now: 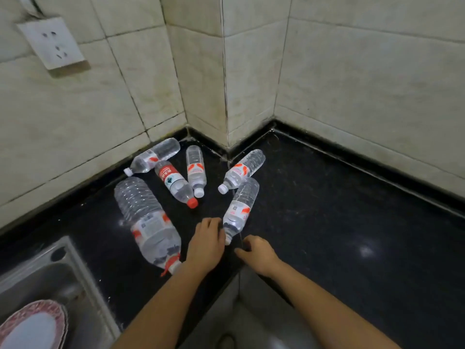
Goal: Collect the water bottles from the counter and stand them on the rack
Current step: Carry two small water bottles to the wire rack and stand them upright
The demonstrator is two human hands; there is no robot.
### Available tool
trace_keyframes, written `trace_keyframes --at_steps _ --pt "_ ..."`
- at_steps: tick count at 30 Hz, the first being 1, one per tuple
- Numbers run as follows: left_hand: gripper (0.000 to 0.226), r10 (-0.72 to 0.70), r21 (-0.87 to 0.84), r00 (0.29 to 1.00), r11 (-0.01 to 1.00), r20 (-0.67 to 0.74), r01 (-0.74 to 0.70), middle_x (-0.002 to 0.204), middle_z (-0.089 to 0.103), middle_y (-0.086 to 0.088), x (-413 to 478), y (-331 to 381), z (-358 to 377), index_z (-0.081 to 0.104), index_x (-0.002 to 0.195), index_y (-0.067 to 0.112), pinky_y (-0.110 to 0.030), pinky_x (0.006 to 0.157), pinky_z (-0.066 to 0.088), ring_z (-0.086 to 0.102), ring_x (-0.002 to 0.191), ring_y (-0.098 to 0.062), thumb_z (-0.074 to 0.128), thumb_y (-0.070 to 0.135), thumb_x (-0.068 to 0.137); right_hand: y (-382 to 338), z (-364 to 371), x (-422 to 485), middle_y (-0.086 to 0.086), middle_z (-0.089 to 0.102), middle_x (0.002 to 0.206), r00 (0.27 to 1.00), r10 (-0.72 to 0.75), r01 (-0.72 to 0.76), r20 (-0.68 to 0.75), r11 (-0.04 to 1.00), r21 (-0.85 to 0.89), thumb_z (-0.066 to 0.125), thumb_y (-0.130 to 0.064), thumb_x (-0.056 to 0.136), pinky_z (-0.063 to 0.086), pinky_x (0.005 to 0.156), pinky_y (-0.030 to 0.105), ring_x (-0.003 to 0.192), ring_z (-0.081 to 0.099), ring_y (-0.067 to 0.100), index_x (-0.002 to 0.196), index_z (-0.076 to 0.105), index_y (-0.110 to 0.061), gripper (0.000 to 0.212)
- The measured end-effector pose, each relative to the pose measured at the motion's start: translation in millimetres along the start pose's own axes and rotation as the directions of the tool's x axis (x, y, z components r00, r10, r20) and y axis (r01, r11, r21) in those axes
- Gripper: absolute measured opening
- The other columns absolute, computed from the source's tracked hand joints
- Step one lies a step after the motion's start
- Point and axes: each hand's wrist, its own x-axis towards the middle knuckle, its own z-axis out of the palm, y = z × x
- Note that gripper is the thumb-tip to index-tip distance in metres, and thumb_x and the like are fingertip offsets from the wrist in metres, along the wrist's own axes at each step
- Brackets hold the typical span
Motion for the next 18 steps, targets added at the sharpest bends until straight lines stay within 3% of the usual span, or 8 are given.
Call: trace_keyframes --at_steps 3,6,8,11,13,15,16,18 --pt "0.040 0.052 -0.043 0.997 0.998 0.062 -0.050 0.138 0.045 -0.008 46 -17 -2 0.045 0.135 0.012 -0.032 0.102 0.038 0.043 0.125 -0.020 0.044 0.025 0.098 -13 11 22 0.003 0.069 0.087 0.997 0.078 -0.076 -0.009 0.982 0.170 0.069 -0.041 0.081 0.053 0.074 0.035 0.077 0.064 0.014 0.089 0.067 -0.008 0.034" --pt "0.041 0.095 -0.085 0.990 0.993 0.108 -0.086 0.137 0.046 -0.012 90 -27 2 0.044 0.136 0.008 -0.034 0.103 0.038 0.045 0.125 -0.024 0.046 0.022 0.097 -12 27 44 0.006 0.071 0.087 0.979 0.197 -0.175 -0.045 0.936 0.305 0.074 -0.059 0.064 0.057 0.075 0.034 0.085 0.068 0.019 0.074 0.073 -0.021 0.040" --pt "0.044 0.090 -0.132 0.989 0.989 0.119 -0.074 0.138 0.044 -0.015 116 -25 6 0.040 0.138 0.006 -0.035 0.103 0.037 0.045 0.125 -0.027 0.045 0.021 0.098 -7 38 55 0.009 0.067 0.090 0.953 0.288 -0.239 -0.099 0.909 0.341 0.068 -0.071 0.051 0.047 0.070 0.025 0.090 0.061 0.022 0.054 0.067 -0.034 0.037" --pt "0.048 0.006 -0.198 0.990 0.980 0.142 0.023 0.137 0.045 -0.021 152 -20 15 0.036 0.140 0.002 -0.037 0.101 0.036 0.045 0.125 -0.032 0.044 0.025 0.098 -8 47 64 0.011 0.065 0.091 0.907 0.376 -0.279 -0.188 0.873 0.400 0.061 -0.077 0.045 0.034 0.063 0.013 0.089 0.059 0.024 0.047 0.060 -0.051 0.026" --pt "0.041 -0.039 -0.219 0.989 0.973 0.143 0.070 0.123 0.056 -0.023 170 -17 23 0.051 0.127 -0.001 -0.039 0.092 0.038 0.052 0.116 -0.036 0.044 0.027 0.098 -10 48 68 0.010 0.066 0.091 0.883 0.417 -0.293 -0.215 0.849 0.441 0.061 -0.077 0.042 0.032 0.067 0.010 0.093 0.061 0.027 0.045 0.059 -0.054 0.024" --pt "0.035 -0.063 -0.286 0.987 0.953 0.149 0.104 0.099 0.065 -0.022 179 -14 29 0.064 0.096 -0.001 -0.038 0.079 0.041 0.059 0.095 -0.035 0.044 0.027 0.098 -14 45 69 0.008 0.065 0.096 0.869 0.453 -0.318 -0.199 0.819 0.477 0.064 -0.074 0.040 0.031 0.070 0.010 0.102 0.057 0.026 0.042 0.062 -0.039 0.034" --pt "0.035 -0.098 -0.343 0.983 0.928 0.156 0.147 0.090 0.066 -0.021 181 -15 31 0.064 0.083 0.001 -0.039 0.076 0.043 0.060 0.086 -0.033 0.046 0.027 0.097 -15 45 69 0.008 0.064 0.100 0.866 0.468 -0.334 -0.177 0.804 0.492 0.066 -0.071 0.042 0.030 0.072 0.011 0.107 0.053 0.023 0.041 0.061 -0.026 0.045" --pt "0.030 -0.201 -0.501 0.954 0.816 0.224 0.290 0.077 0.065 -0.012 181 -16 35 0.061 0.069 0.009 -0.040 0.077 0.048 0.060 0.079 -0.027 0.055 0.026 0.093 -17 44 69 0.009 0.063 0.108 0.868 0.478 -0.354 -0.136 0.787 0.506 0.067 -0.067 0.047 0.027 0.076 0.011 0.115 0.043 0.018 0.048 0.054 -0.023 0.045"
